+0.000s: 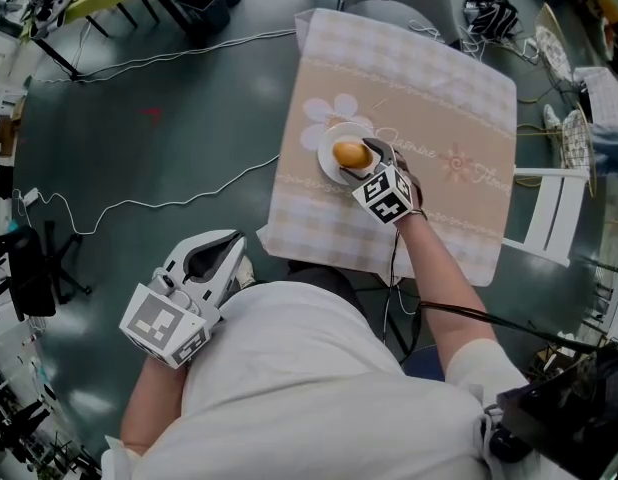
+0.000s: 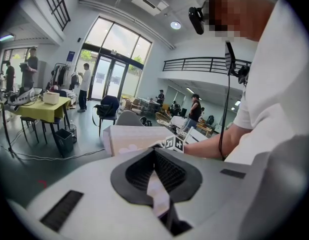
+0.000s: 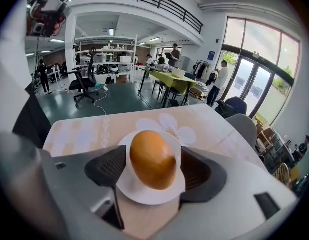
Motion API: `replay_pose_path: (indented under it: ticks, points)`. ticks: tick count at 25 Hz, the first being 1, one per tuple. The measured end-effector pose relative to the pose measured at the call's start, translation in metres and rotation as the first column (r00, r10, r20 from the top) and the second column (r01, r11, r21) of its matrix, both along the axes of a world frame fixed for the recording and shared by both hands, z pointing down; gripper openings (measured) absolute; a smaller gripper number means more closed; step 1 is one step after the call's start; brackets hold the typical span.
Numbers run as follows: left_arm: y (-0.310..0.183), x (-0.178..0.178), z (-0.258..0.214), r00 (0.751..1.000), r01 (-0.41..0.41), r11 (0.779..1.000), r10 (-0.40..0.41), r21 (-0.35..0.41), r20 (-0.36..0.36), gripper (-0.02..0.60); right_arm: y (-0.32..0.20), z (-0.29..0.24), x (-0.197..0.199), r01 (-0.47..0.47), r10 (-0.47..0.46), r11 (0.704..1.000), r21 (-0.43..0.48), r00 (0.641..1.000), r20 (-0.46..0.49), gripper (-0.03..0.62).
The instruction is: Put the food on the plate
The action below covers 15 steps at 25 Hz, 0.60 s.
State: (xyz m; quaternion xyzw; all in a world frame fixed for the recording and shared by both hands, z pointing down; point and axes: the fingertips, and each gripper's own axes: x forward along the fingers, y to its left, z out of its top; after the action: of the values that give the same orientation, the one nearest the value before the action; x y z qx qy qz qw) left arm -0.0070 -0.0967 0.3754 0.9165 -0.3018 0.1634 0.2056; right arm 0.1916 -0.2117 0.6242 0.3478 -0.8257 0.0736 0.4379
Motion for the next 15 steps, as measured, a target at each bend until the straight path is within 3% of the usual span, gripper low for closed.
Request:
replay_pose_path:
  ticks: [6, 12, 13, 15]
  points:
    - [0.005, -0.009, -0.002, 1.000, -0.012, 1.000, 0.012, 0.006, -0.006, 0.009, 0.002, -0.027, 0.000, -0.032, 0.031, 0.998, 0.062, 0.999, 0.005, 0.339]
    - [0.018, -0.017, 0.001, 0.997, -0.075, 0.997, 0.075, 0.007, -0.032, 0.009, 0.024, -0.078, 0.006, -0.127, 0.126, 0.978, 0.168, 0.992, 0.017, 0.339]
    - [0.020, -0.019, 0.000, 0.994, -0.099, 0.995, 0.099, 0.014, -0.036, 0.009, 0.030, -0.089, 0.006, -0.149, 0.148, 0.970, 0.194, 0.989, 0.022, 0.326]
    - [0.024, -0.024, -0.001, 0.987, -0.153, 0.988, 0.154, 0.032, -0.044, 0.009, 0.045, -0.111, 0.005, -0.199, 0.195, 0.950, 0.241, 0.980, 0.038, 0.234]
